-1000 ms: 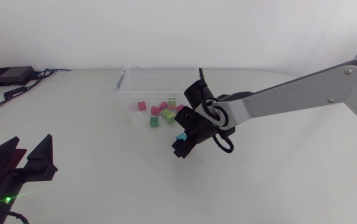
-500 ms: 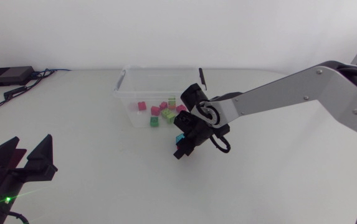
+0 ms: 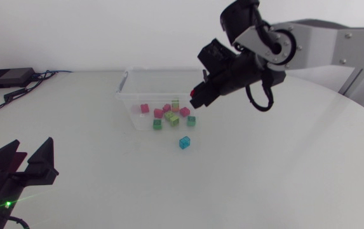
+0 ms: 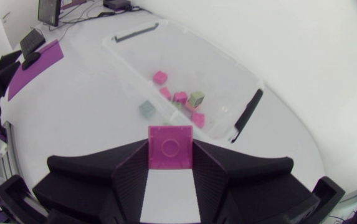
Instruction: Pick up the duplo bricks and place them in the container
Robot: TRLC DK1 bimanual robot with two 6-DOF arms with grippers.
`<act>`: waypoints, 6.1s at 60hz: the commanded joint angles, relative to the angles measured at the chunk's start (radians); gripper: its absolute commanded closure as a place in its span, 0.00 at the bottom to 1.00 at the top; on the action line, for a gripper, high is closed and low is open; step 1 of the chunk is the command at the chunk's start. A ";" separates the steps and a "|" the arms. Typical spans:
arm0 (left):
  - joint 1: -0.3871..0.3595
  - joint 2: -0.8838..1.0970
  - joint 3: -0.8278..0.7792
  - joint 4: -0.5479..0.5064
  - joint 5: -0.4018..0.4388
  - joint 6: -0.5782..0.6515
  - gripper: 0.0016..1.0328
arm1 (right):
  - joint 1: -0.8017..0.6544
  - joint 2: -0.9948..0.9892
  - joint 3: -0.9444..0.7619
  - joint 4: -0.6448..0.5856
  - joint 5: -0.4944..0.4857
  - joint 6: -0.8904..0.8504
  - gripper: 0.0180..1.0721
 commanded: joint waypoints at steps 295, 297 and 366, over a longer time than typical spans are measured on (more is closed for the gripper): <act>-0.004 -0.011 -0.014 -0.005 -0.006 0.012 0.04 | -0.177 -0.468 -0.307 0.258 0.339 0.093 0.05; -0.004 -0.011 -0.014 -0.003 -0.006 0.012 0.04 | -0.193 -0.512 -0.347 0.262 0.340 0.082 0.05; -0.033 -0.003 -0.014 -0.005 0.018 0.018 0.04 | -0.491 -1.441 -1.154 0.375 0.200 0.150 0.05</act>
